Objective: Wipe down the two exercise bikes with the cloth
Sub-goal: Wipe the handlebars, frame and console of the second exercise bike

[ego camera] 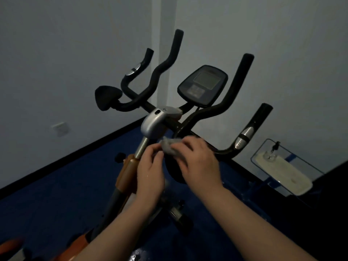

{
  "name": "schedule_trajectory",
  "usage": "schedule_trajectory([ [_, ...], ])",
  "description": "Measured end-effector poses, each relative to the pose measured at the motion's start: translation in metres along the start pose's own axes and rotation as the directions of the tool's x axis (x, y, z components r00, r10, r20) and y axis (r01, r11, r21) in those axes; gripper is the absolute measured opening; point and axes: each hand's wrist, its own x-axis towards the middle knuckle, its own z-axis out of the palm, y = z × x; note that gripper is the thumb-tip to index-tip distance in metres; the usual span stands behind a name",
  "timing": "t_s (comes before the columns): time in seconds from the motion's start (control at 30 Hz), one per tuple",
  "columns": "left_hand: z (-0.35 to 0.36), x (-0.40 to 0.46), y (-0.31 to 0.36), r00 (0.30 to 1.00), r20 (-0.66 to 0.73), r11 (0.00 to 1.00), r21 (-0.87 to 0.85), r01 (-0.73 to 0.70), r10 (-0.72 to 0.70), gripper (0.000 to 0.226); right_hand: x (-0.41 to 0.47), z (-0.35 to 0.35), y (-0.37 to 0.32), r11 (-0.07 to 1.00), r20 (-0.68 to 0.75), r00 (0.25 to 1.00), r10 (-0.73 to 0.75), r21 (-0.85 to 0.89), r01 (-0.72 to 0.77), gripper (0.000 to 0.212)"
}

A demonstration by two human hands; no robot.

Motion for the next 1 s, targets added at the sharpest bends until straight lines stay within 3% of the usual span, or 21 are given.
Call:
schedule_trajectory([
  [0.1, -0.002, 0.003, -0.009, 0.997, 0.082, 0.994, -0.110, 0.008, 0.001, 0.023, -0.014, 0.016, 0.005, 0.996, 0.051, 0.997, -0.064, -0.065, 0.068, 0.020],
  [0.2, -0.006, 0.000, -0.019, 0.986, 0.165, 0.992, -0.127, 0.002, 0.019, 0.026, -0.019, 0.009, 0.016, 0.966, 0.180, 0.959, -0.217, -0.102, 0.238, 0.015],
  [0.4, -0.007, 0.005, -0.019, 0.984, 0.168, 0.986, -0.165, -0.027, 0.055, 0.029, 0.017, 0.001, 0.011, 0.997, 0.088, 0.995, -0.044, -0.060, 0.049, 0.017],
  [0.47, -0.005, 0.008, -0.021, 0.985, 0.158, 0.986, -0.163, -0.039, 0.065, 0.030, 0.006, 0.004, 0.007, 0.988, 0.213, 0.971, -0.107, -0.086, 0.128, 0.019],
  [0.53, -0.002, 0.007, -0.022, 0.987, 0.155, 0.983, -0.183, -0.011, 0.040, 0.030, -0.003, -0.002, 0.009, 0.963, 0.404, 0.889, -0.217, -0.061, 0.263, 0.020],
  [0.6, 0.000, 0.004, -0.025, 0.990, 0.135, 0.982, -0.190, -0.003, 0.029, 0.030, 0.005, -0.012, 0.016, 0.948, 0.477, 0.836, -0.271, -0.017, 0.317, 0.021],
  [0.77, 0.008, 0.006, -0.023, 0.994, 0.054, 0.987, -0.133, -0.091, 0.099, 0.033, 0.032, -0.009, 0.016, 0.985, 0.222, 0.964, -0.149, -0.050, 0.164, 0.013],
  [0.83, 0.015, 0.007, -0.022, 0.994, 0.039, 0.990, -0.100, -0.101, 0.105, 0.034, 0.018, -0.006, 0.013, 0.972, 0.317, 0.927, -0.199, -0.055, 0.228, 0.020],
  [0.9, 0.020, 0.009, -0.020, 0.994, 0.035, 0.992, -0.069, -0.106, 0.108, 0.034, 0.004, -0.015, 0.020, 0.945, 0.446, 0.844, -0.298, 0.016, 0.326, 0.018],
  [0.93, 0.022, 0.011, -0.018, 0.993, 0.032, 0.993, -0.049, -0.111, 0.113, 0.034, 0.003, -0.025, 0.026, 0.949, 0.483, 0.821, -0.303, 0.077, 0.305, 0.015],
  [1.0, 0.024, 0.018, -0.014, 0.992, 0.032, 0.992, 0.003, -0.124, 0.124, 0.034, 0.014, -0.041, 0.040, 0.970, 0.462, 0.857, -0.228, 0.179, 0.162, 0.011],
])
